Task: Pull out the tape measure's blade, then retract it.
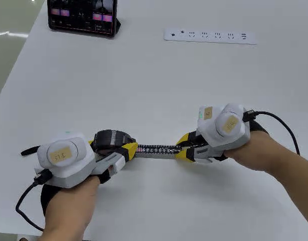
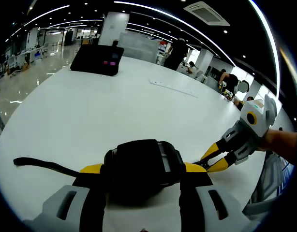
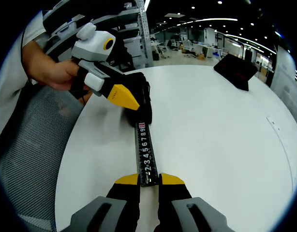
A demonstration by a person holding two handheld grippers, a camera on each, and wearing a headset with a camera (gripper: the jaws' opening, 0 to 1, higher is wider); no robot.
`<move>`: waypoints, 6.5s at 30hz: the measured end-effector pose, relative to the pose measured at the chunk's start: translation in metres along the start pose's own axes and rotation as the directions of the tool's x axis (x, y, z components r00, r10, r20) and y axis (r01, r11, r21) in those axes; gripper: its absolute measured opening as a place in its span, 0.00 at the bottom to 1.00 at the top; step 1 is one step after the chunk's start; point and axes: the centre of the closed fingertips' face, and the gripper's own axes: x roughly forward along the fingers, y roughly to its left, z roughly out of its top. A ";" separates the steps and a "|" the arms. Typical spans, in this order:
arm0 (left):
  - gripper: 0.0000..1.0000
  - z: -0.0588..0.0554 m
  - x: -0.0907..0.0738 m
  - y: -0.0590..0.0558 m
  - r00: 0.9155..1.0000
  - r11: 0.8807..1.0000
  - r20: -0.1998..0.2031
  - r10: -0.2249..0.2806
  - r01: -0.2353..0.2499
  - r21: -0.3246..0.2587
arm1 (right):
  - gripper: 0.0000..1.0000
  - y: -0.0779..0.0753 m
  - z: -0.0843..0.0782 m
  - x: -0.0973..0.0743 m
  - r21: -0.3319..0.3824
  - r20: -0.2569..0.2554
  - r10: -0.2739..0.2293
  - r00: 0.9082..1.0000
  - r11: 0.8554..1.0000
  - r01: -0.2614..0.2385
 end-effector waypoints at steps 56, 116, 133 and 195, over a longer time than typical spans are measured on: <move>0.57 0.000 0.000 0.000 1.000 1.000 -0.002 -0.007 0.007 -0.008 | 0.10 0.011 0.063 0.058 -0.040 0.093 0.065 0.994 0.997 -0.061; 0.64 0.005 -0.010 0.001 0.999 0.981 -0.011 -0.036 0.037 0.189 | 0.34 0.007 0.069 0.030 0.036 0.168 -0.011 0.986 0.999 0.005; 0.69 0.011 -0.021 -0.004 0.996 0.948 -0.016 -0.088 0.089 0.307 | 0.50 0.011 0.063 0.009 0.091 0.193 -0.082 0.978 0.994 0.065; 0.89 0.006 -0.083 -0.005 0.974 0.800 -0.106 -0.203 0.227 0.556 | 0.85 0.044 0.000 -0.101 0.270 0.205 -0.317 0.926 0.928 0.258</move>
